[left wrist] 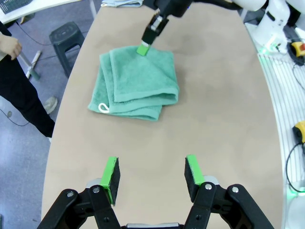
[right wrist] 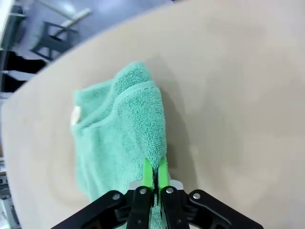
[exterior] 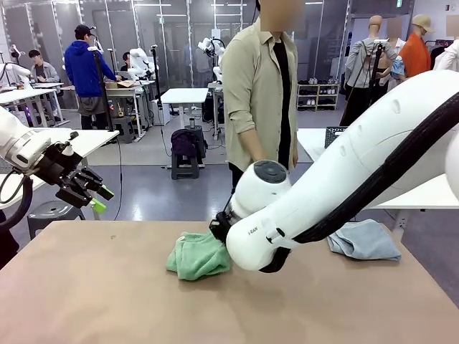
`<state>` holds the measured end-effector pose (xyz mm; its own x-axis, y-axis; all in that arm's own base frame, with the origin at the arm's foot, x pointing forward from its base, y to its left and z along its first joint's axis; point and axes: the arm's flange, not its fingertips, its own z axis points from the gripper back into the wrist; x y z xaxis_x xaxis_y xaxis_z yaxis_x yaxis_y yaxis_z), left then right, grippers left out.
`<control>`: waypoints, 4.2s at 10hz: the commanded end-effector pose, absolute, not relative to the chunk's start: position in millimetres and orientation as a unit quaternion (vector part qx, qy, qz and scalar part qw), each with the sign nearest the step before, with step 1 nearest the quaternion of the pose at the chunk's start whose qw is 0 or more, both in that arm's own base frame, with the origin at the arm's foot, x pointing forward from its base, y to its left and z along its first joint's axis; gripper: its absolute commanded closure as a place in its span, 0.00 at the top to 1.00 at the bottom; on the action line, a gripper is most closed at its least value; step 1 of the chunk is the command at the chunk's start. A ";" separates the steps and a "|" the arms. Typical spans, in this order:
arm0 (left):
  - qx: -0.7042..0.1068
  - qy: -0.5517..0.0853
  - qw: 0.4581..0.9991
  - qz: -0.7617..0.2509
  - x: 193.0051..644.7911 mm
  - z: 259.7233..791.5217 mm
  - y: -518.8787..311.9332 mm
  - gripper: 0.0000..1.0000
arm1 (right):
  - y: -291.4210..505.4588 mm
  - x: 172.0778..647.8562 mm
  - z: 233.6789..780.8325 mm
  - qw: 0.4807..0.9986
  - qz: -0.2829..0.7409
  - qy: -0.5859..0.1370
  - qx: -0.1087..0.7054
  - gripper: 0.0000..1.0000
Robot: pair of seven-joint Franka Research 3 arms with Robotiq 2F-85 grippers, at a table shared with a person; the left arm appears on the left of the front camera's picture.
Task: Fold the towels and place them in the basket.
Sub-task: Stack the folded Towel with hook on the right side of the table.
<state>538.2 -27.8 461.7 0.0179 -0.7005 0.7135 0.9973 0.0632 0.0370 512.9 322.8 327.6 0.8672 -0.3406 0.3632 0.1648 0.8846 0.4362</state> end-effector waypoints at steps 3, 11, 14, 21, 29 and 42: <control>-0.252 -0.295 0.667 -0.636 535.7 463.8 -27.2 0.70 | 220.5 540.7 368.7 0.934 -0.068 -0.227 0.267 0.05; -0.252 -0.295 0.667 -0.636 535.7 463.8 -27.2 0.70 | 45.6 584.8 444.2 0.950 0.031 -0.275 0.141 0.05; -0.252 -0.295 0.667 -0.636 535.7 463.8 -27.2 0.70 | 4.5 599.7 438.6 0.960 0.042 -0.262 0.088 0.05; -0.252 -0.295 0.667 -0.636 535.7 463.8 -27.2 0.70 | -39.1 624.5 411.6 0.970 0.046 -0.240 0.014 0.25; -0.252 -0.295 0.667 -0.636 535.7 463.8 -27.2 0.70 | -55.9 596.4 467.0 0.975 0.029 -0.209 -0.062 0.73; -0.252 -0.295 0.667 -0.636 535.7 463.8 -27.2 0.70 | -74.2 330.8 776.5 0.951 0.054 -0.301 0.040 0.73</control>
